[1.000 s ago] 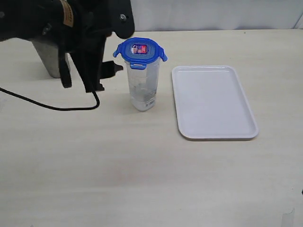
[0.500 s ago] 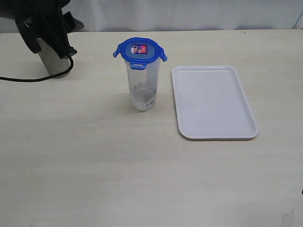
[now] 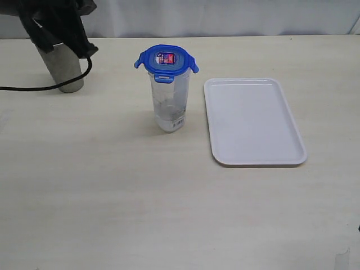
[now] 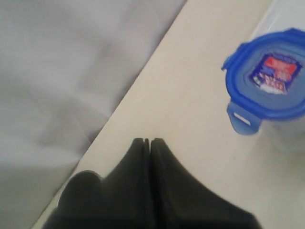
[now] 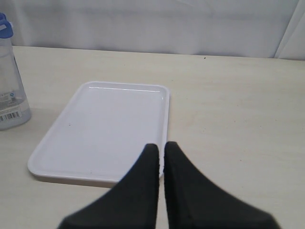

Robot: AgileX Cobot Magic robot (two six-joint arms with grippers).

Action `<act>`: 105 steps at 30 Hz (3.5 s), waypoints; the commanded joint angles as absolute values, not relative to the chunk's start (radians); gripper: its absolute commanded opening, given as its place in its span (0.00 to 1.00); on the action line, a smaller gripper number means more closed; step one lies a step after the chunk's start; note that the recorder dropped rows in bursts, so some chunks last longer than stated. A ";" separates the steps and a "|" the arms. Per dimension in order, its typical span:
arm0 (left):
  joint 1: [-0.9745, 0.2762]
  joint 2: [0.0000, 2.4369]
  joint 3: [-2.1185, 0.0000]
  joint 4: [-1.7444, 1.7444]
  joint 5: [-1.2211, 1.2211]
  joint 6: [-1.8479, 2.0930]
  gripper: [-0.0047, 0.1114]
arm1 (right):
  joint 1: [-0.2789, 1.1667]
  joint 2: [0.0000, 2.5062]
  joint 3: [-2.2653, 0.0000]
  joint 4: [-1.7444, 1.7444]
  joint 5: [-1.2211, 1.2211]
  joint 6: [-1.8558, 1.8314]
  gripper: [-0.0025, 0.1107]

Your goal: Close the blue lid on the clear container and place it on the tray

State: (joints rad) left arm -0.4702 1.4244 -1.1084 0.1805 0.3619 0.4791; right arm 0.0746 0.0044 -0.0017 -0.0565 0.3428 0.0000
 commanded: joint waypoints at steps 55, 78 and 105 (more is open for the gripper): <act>-0.105 2.036 -0.933 0.928 -1.120 -0.377 0.04 | 0.083 1.432 -0.610 -1.217 -0.997 0.808 0.06; -0.175 2.065 -0.972 0.965 -1.082 -0.340 0.04 | 0.083 1.702 -0.744 -1.456 -1.012 0.791 0.06; -0.173 2.065 -0.969 1.071 -1.074 -0.419 0.04 | 0.083 1.748 -0.877 -1.418 -0.942 0.807 0.06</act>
